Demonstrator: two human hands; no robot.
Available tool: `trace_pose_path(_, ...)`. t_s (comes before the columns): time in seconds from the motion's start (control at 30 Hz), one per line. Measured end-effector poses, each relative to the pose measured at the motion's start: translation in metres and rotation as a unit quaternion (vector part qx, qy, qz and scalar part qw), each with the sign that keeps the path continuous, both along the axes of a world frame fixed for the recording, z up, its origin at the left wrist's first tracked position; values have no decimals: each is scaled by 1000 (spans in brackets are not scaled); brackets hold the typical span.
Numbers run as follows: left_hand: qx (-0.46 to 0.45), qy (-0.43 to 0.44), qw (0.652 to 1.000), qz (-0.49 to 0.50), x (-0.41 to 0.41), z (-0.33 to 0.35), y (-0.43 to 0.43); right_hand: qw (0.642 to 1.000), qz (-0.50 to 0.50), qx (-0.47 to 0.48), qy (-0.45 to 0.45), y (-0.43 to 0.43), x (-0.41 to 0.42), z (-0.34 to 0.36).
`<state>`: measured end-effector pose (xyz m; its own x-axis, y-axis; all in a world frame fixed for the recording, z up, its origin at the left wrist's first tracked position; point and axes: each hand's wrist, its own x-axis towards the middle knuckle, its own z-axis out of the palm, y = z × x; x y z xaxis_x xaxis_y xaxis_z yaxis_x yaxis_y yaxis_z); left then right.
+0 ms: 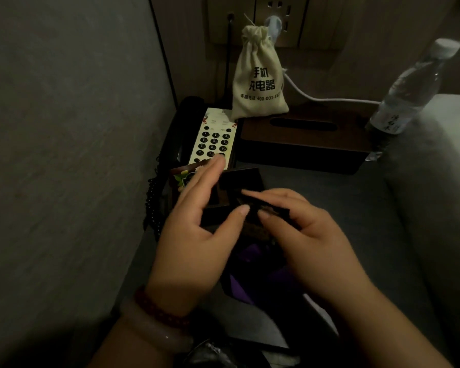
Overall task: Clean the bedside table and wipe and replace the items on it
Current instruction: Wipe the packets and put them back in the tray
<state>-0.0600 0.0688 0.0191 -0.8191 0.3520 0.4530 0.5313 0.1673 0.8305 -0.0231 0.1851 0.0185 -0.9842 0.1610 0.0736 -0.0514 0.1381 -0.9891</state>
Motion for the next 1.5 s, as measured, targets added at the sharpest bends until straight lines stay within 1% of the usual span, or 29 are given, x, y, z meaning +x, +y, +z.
trace_pose_path(0.03,-4,-76,996,48,-18,-7,-23,1000,7,9,-3,2,-1,1)
trace_pose_path(0.07,-14,-99,994,36,-22,-6,-31,1000,9,7,-8,3,-1,1)
trace_pose_path(0.13,-36,-83,995,37,-19,-12,-40,1000,-11,-4,-10,2,-2,1)
trace_pose_path(0.2,-24,-103,993,44,-19,-5,-29,998,-60,-31,-8,3,-3,0)
trace_pose_path(0.3,30,-70,989,128,-35,2,-38,986,-166,-27,-8,17,-7,1)
trace_pose_path(0.33,24,-52,988,140,-43,8,-38,981,-194,-23,-7,23,-7,1)
trace_pose_path(0.4,-32,-15,989,147,-57,18,-33,972,-234,-17,-7,32,-8,0)
trace_pose_path(0.47,-108,-2,985,135,-75,21,-26,967,-254,-3,-9,36,-8,-3)
trace_pose_path(0.53,-171,8,978,116,-88,18,-18,966,-258,4,-7,36,-7,-3)
trace_pose_path(0.63,-256,44,960,108,-97,9,-10,967,-256,4,-9,38,-6,-5)
trace_pose_path(0.73,-292,59,949,107,-97,3,-8,967,-255,10,-14,40,-6,-7)
trace_pose_path(0.9,-334,135,927,108,-98,10,-10,970,-240,34,-6,40,-5,-8)
trace_pose_path(0.97,-355,152,916,104,-99,14,-9,971,-234,37,-8,39,-5,-9)
trace_pose_path(1.07,-388,158,902,104,-98,17,-8,972,-233,30,-8,39,-6,-8)
trace_pose_path(1.17,-434,146,886,76,-93,14,-4,972,-232,29,-7,37,-6,-9)
trace_pose_path(1.27,-440,90,891,62,-88,9,1,973,-229,20,-6,36,-6,-8)
trace_pose_path(1.33,-455,64,887,57,-88,6,4,974,-225,24,-7,35,-6,-8)
trace_pose_path(1.4,-491,68,867,54,-91,3,7,975,-221,25,-5,34,-6,-8)
trace_pose_path(1.47,-533,90,839,62,-95,1,9,976,-216,25,-13,34,-7,-9)
trace_pose_path(1.5,-541,101,832,67,-96,0,10,976,-215,25,-20,34,-7,-9)
